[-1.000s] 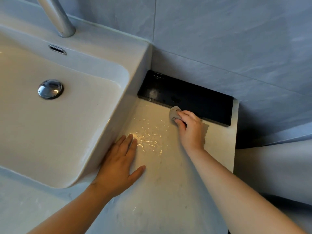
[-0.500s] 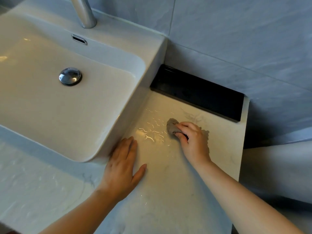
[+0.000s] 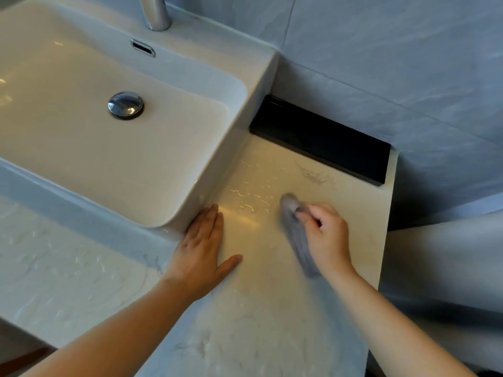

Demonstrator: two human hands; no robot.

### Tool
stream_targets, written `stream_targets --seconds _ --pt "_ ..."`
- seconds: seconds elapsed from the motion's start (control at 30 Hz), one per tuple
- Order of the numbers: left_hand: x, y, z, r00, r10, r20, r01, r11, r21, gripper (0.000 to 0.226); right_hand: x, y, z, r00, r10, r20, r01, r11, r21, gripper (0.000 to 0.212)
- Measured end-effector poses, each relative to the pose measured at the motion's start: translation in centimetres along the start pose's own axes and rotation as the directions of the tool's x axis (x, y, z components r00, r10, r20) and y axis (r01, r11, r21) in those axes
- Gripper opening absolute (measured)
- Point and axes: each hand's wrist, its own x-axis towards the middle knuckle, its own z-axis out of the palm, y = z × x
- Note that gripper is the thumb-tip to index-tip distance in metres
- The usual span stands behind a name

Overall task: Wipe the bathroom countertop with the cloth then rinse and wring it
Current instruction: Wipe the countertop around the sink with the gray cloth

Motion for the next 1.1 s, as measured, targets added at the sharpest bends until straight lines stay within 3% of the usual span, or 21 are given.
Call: stream_targets --seconds 0.1,0.27,0.37,0.63,1.1 --pt "0.1 0.3 -0.1 0.999 -0.022 -0.027 0.022 0.999 -0.024 0.103 4.5 -0.7 -1.4 0.994 -0.021 -0.111 0.021 1.000 -0.007 0.014" --pt "0.1 0.8 -0.7 0.996 -0.065 -0.054 0.061 0.996 -0.071 0.099 11.6 1.7 0.0 0.991 -0.129 -0.040 0.112 0.953 -0.280 0.019" --pt "0.1 1.0 -0.6 0.994 -0.092 -0.064 0.087 0.994 -0.073 0.095 13.2 3.1 1.9 0.991 -0.135 -0.001 0.126 0.929 -0.348 0.022" --pt "0.2 1.6 -0.2 0.990 -0.137 -0.039 0.136 0.990 -0.027 0.081 12.5 3.5 4.4 0.989 -0.144 -0.033 0.135 0.970 -0.202 0.029" --pt "0.0 1.7 0.5 0.994 -0.110 -0.007 0.110 0.992 0.058 0.093 7.0 3.0 3.9 0.942 -0.300 0.154 0.324 0.931 -0.166 0.026"
